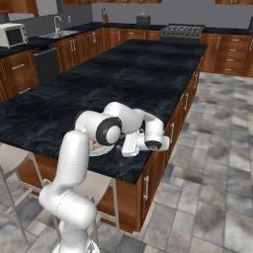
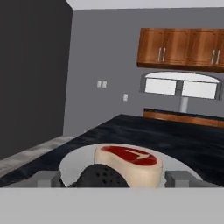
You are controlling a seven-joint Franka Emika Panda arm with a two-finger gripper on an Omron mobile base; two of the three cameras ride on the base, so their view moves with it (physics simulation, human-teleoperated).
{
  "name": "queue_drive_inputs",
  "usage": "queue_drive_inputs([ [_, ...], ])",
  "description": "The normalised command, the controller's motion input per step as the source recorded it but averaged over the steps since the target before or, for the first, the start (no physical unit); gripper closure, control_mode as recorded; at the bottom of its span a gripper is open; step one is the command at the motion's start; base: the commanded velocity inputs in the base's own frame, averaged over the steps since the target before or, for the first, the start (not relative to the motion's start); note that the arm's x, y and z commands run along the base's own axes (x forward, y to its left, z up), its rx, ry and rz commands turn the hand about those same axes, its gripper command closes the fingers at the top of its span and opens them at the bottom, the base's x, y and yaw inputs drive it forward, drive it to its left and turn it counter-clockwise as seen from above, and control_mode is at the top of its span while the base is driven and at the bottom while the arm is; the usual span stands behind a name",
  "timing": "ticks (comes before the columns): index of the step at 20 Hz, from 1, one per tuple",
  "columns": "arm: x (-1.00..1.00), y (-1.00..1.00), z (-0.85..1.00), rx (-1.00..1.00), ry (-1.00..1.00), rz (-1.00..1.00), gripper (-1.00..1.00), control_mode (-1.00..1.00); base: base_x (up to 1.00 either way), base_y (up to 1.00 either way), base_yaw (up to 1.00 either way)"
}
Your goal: Retrieve the shaker from the cabinet and place it next the steak on a plate on the dining table.
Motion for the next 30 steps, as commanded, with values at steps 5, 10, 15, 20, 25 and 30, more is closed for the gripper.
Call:
queue_drive_inputs([
  [5, -0.75, 0.00, -0.27, 0.00, -0.07, 0.00, -1.00, -1.00, 0.00, 0.00, 0.00],
  [10, -0.31, 0.00, -0.04, 0.01, -0.10, 0.00, -1.00, -1.00, 0.00, 0.00, 0.00],
  [15, -0.17, -0.25, 0.00, 0.07, -0.05, 0.00, -1.00, -1.00, 0.00, 0.00, 0.00],
  [20, 0.15, -0.50, 0.00, 0.06, 0.00, -0.05, -1.00, -1.00, 0.00, 0.00, 0.00],
  [25, 0.34, -0.20, -0.01, 0.03, 0.00, -0.07, -1.00, -1.00, 0.00, 0.00, 0.00],
  [30, -0.64, -0.44, 0.50, 0.16, -0.04, -0.14, -1.00, -1.00, 0.00, 0.00, 0.00],
])
